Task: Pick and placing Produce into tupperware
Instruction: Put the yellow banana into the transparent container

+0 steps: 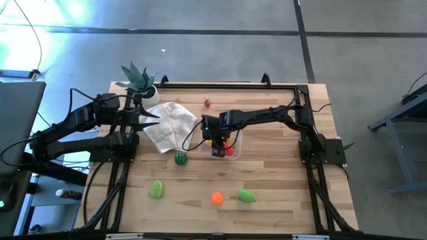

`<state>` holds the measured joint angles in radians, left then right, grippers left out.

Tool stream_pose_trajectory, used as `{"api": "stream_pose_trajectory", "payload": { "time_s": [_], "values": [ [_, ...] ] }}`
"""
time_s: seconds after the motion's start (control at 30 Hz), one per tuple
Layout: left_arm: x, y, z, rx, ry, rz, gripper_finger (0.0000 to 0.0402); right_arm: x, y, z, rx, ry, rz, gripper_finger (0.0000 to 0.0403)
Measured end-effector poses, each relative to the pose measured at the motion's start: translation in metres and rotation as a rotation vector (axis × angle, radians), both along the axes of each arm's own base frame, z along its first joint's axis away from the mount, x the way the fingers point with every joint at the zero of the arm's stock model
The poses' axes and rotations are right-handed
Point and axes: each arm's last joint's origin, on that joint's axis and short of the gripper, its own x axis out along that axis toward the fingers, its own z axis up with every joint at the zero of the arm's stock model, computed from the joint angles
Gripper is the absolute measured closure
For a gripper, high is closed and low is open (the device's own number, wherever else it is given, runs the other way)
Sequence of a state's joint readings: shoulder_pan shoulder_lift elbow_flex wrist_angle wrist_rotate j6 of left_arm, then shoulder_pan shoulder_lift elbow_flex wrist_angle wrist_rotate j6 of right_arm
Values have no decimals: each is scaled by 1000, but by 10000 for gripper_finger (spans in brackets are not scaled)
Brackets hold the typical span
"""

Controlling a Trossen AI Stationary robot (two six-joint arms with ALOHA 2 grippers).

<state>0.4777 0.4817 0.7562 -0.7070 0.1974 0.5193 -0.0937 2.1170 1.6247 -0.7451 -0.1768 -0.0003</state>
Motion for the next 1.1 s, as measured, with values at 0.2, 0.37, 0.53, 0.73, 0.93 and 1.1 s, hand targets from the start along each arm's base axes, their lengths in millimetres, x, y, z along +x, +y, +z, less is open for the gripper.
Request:
{"api": "stream_pose_trajectory", "payload": {
  "time_s": [0.2, 0.37, 0.53, 0.73, 0.93, 1.1],
  "values": [
    [0, 0, 0, 0, 0, 0, 316, -4, -1, -10, 2, 18, -3, 249],
    [0, 0, 0, 0, 0, 0, 316, -9, -1, -19, 12, 39, -3, 249],
    [0, 0, 0, 0, 0, 0, 316, -9, -1, -19, 10, 30, 2, 249],
    [0, 0, 0, 0, 0, 0, 316, -8, -2, -19, 10, 24, 0, 249],
    [0, 0, 0, 0, 0, 0, 316, -8, -2, -19, 9, 19, 23, 249],
    [0, 0, 0, 0, 0, 0, 316, -8, -2, -19, 11, 13, 24, 249]
  ]
}}
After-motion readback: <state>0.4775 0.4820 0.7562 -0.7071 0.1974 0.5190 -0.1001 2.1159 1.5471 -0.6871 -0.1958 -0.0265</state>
